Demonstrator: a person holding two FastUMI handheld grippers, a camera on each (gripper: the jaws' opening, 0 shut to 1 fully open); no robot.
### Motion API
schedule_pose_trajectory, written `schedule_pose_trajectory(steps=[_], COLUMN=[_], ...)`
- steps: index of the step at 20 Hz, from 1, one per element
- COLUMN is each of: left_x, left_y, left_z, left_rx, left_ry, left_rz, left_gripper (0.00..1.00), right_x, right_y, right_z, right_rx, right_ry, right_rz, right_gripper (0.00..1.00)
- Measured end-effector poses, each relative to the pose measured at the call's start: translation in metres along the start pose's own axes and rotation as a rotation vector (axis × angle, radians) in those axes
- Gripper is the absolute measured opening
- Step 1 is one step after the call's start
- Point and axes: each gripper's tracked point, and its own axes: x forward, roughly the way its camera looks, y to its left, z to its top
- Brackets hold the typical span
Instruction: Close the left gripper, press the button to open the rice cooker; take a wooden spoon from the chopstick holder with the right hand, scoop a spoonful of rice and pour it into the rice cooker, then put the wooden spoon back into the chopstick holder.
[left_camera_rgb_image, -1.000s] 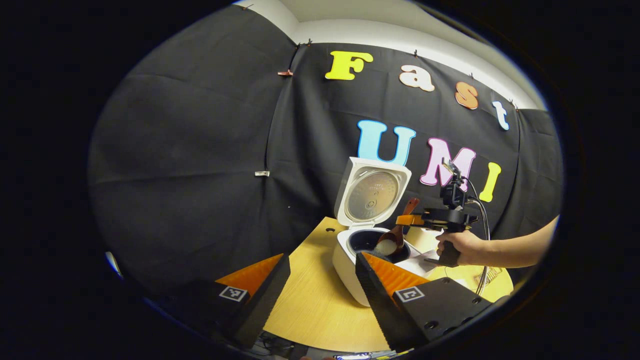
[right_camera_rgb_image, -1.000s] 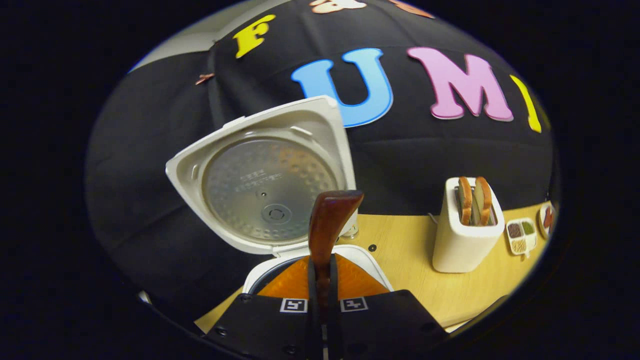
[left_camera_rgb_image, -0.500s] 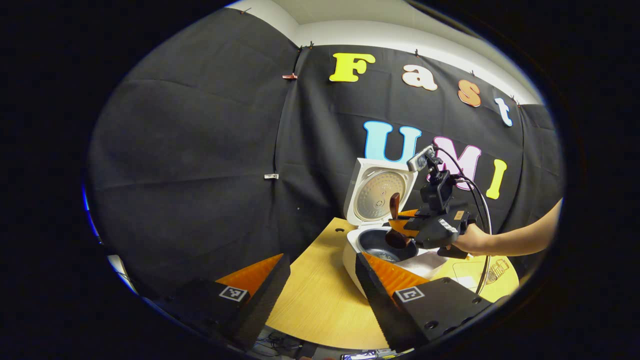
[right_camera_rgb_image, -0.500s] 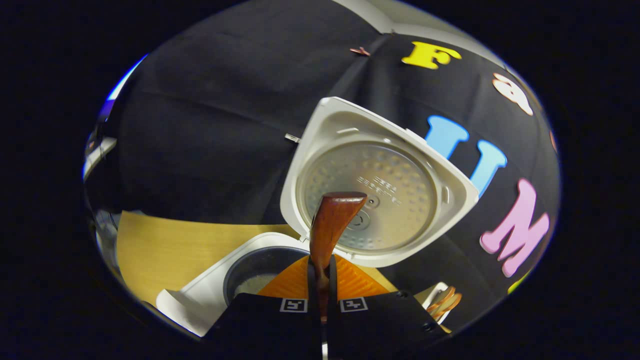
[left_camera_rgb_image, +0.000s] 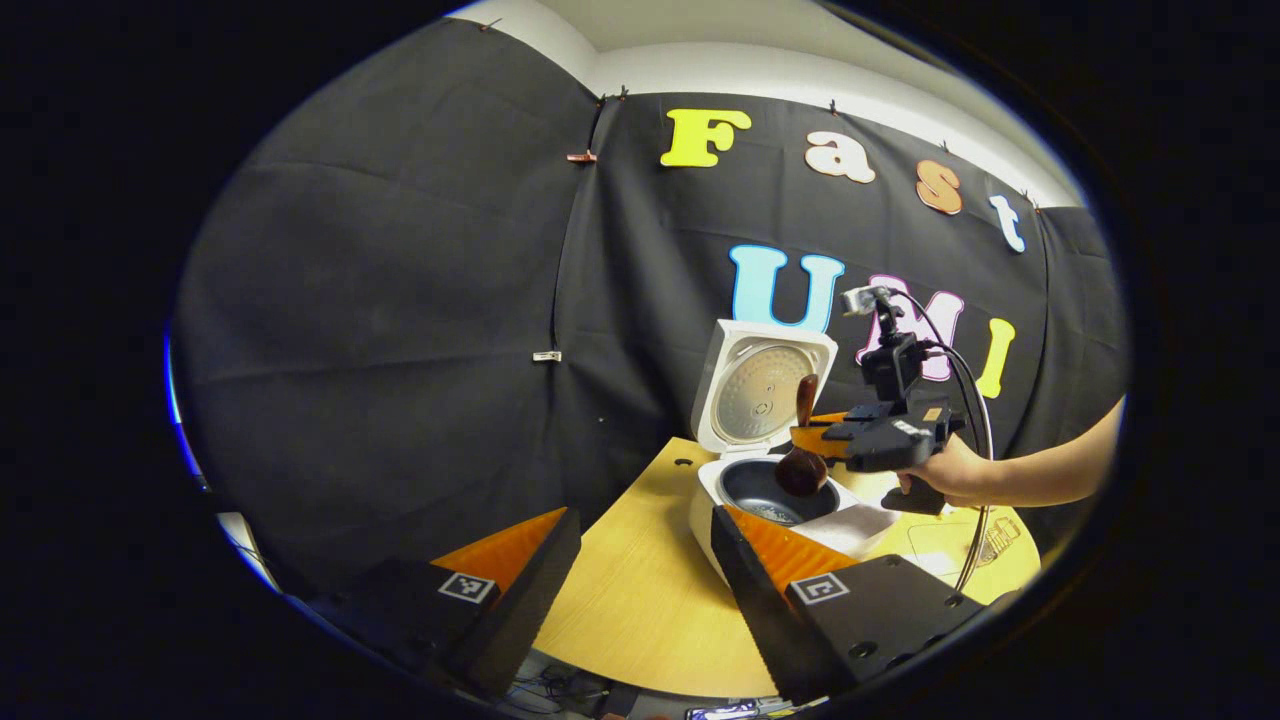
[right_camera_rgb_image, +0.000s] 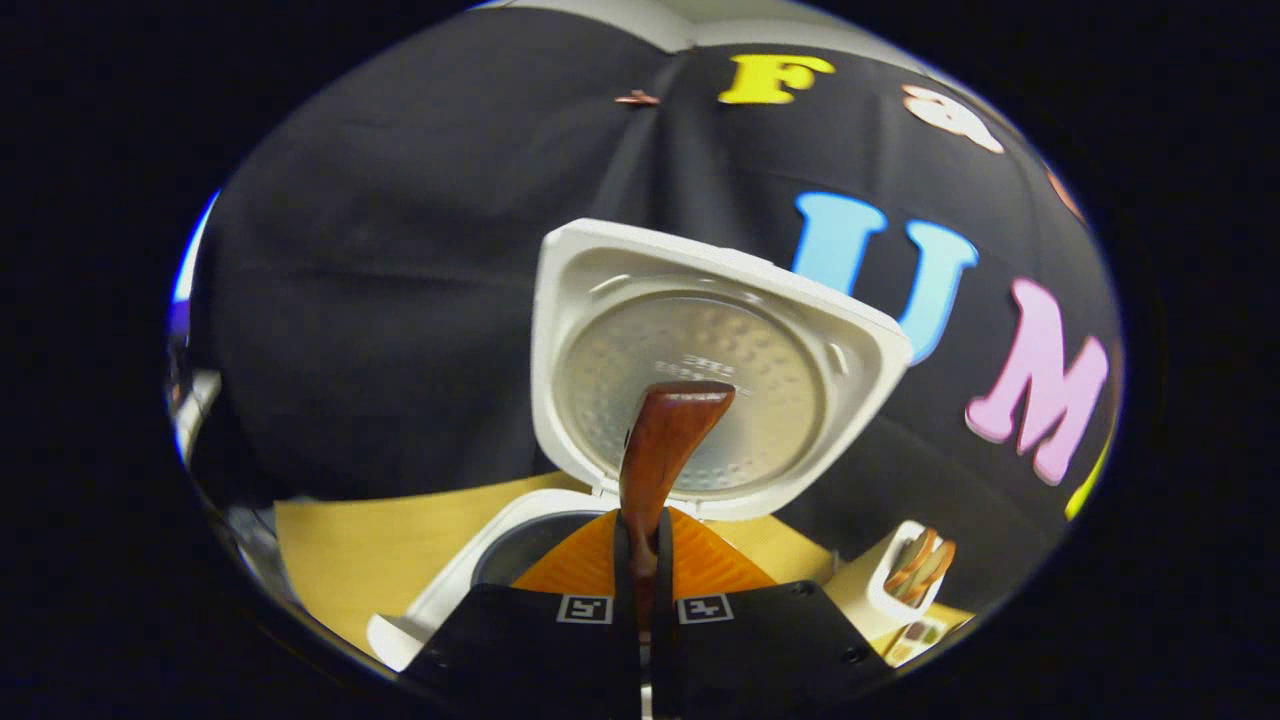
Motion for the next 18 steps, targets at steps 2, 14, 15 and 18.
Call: schedule_pose_trajectory(steps=[2, 14, 15, 18], left_x=[-0.003, -0.008, -0.007, -0.008], left_y=[-0.003, -0.051, -0.055, -0.067], left_z=[-0.001, 0.016, 0.019, 0.024], left_rx=[-0.002, 0.046, 0.05, 0.068], left_ry=[0.003, -0.032, -0.036, -0.046], left_rz=[-0.004, -0.064, -0.069, -0.077], left_gripper=[0.92, 0.92, 0.92, 0.92], right_x=[-0.01, -0.172, -0.189, -0.241], right_y=[-0.018, -0.143, -0.154, -0.184], right_z=[0.011, 0.075, 0.073, 0.065], right_rx=[0.18, 0.631, 0.616, 0.569], right_ry=[-0.026, -0.334, -0.349, -0.389], right_rz=[-0.012, -0.115, -0.134, -0.198], right_gripper=[0.09, 0.08, 0.08, 0.09])
